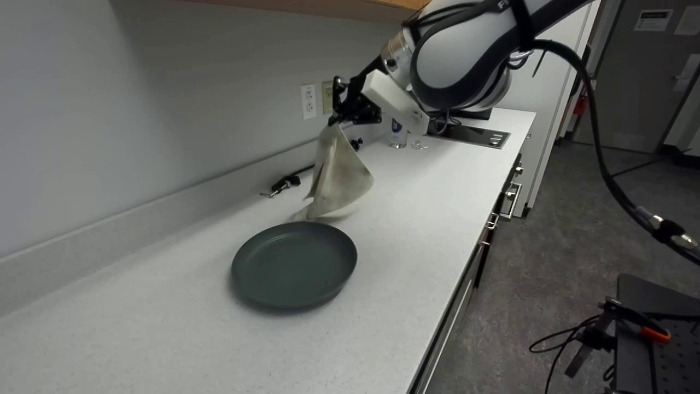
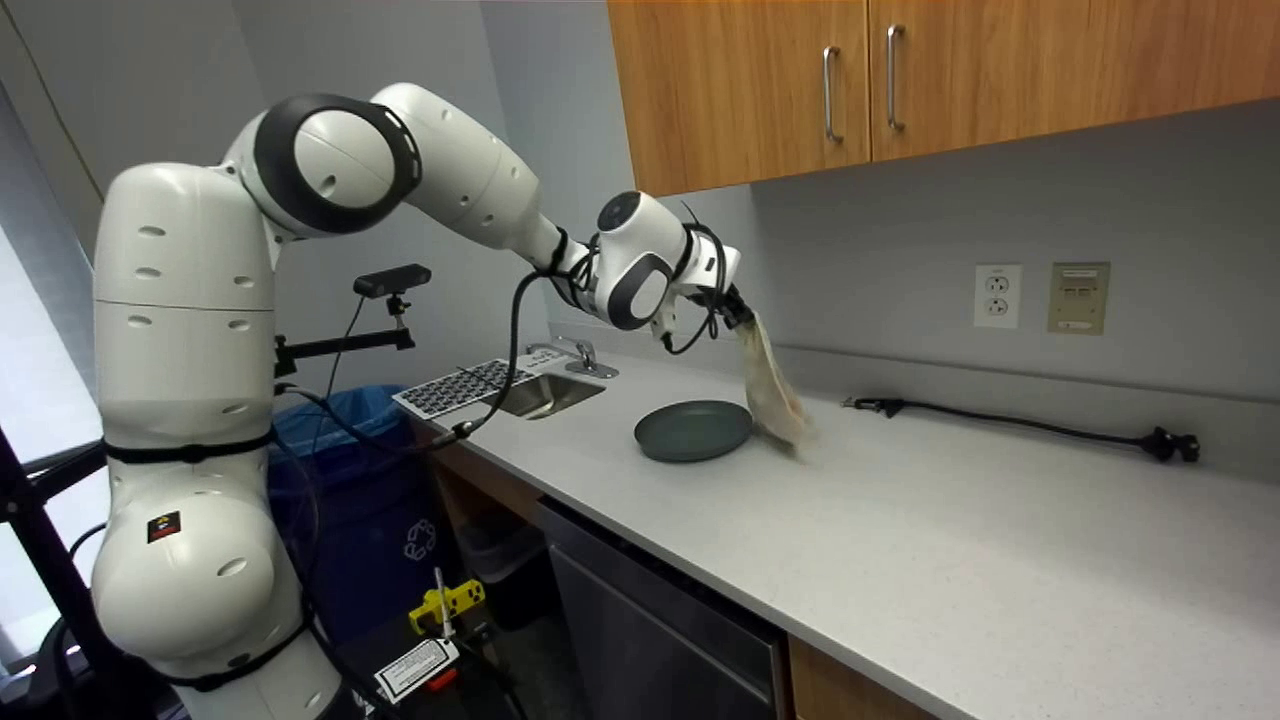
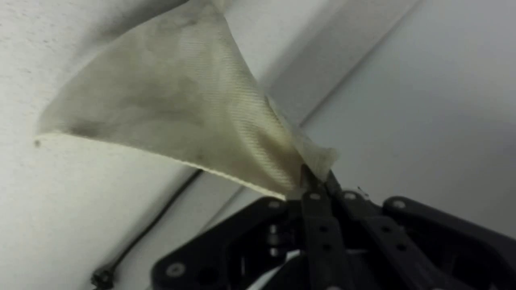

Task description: Spread the towel out on the counter

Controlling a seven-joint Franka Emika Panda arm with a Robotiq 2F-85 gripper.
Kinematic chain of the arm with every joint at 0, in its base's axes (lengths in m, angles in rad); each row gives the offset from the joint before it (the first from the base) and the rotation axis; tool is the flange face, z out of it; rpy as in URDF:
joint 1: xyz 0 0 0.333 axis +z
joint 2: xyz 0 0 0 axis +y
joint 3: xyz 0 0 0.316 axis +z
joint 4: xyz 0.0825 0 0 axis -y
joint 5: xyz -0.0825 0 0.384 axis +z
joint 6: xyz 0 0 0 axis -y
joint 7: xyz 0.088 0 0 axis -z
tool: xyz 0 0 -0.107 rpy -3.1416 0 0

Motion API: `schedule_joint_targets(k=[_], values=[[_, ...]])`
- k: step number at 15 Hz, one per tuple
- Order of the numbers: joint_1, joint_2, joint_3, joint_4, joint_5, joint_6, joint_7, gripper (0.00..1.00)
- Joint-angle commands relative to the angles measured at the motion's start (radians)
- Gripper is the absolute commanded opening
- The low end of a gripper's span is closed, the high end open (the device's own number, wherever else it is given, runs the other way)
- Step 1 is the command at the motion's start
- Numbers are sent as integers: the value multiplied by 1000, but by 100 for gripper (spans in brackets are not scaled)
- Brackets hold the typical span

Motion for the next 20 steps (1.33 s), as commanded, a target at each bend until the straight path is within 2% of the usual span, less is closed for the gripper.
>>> schedule_joint_targets(k=[1,5,10,12,14,18,19,20], values=[[-101,-128,131,-87,27,100,-42,0],[-204,-180,251,-91,2,156,-10,0],[-294,-198,342,-100,-14,146,-3,0],[-320,-209,354,-123,-16,117,-10,0],[-330,-221,326,-157,-25,63,-33,0],[-330,-235,208,-207,-69,-40,-82,0],[-245,-236,108,-204,8,-53,-158,0],[-239,-232,75,-202,10,-60,-172,0]])
